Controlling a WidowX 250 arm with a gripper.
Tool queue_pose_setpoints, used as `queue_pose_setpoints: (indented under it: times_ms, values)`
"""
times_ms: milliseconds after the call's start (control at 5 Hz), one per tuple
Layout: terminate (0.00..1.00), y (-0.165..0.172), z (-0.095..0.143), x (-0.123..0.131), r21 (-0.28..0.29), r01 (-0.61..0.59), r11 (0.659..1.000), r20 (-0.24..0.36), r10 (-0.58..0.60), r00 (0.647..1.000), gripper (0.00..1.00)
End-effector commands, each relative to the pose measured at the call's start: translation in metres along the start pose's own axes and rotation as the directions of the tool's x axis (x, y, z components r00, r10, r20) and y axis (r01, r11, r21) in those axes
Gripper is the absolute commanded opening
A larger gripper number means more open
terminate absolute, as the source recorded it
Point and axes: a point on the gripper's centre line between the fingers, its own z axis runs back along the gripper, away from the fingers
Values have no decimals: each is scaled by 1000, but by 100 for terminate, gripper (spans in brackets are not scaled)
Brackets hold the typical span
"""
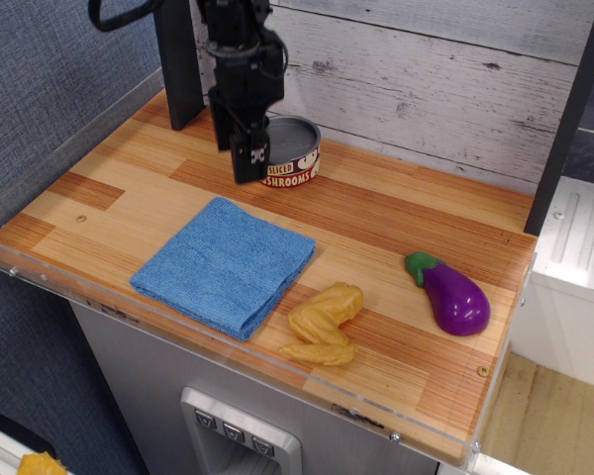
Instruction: Move the can to the back center of the table against the wall.
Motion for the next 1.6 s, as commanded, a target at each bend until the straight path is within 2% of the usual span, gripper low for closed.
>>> queue_pose_setpoints:
  times_ms: [0,200,400,600,800,1000,1200,1400]
  values:
    - [0,0,71,-34,87,-237,968,15,237,971,100]
    - [0,-12,97,-46,68,-434,898,61,430,901,100]
    - [0,-32,106,-42,33,-544,838,95,539,837,100]
    - [0,-51,103,-22,-11,-646,764,123,642,757,100]
    - [0,-82,106,4,-8,-602,799,117,598,793,100]
    - [0,-100,111,20,-24,-615,788,176,609,773,100]
    - [0,-124,116,39,-34,-587,809,170,583,794,100]
    - [0,-144,118,48,-39,-511,859,179,509,842,100]
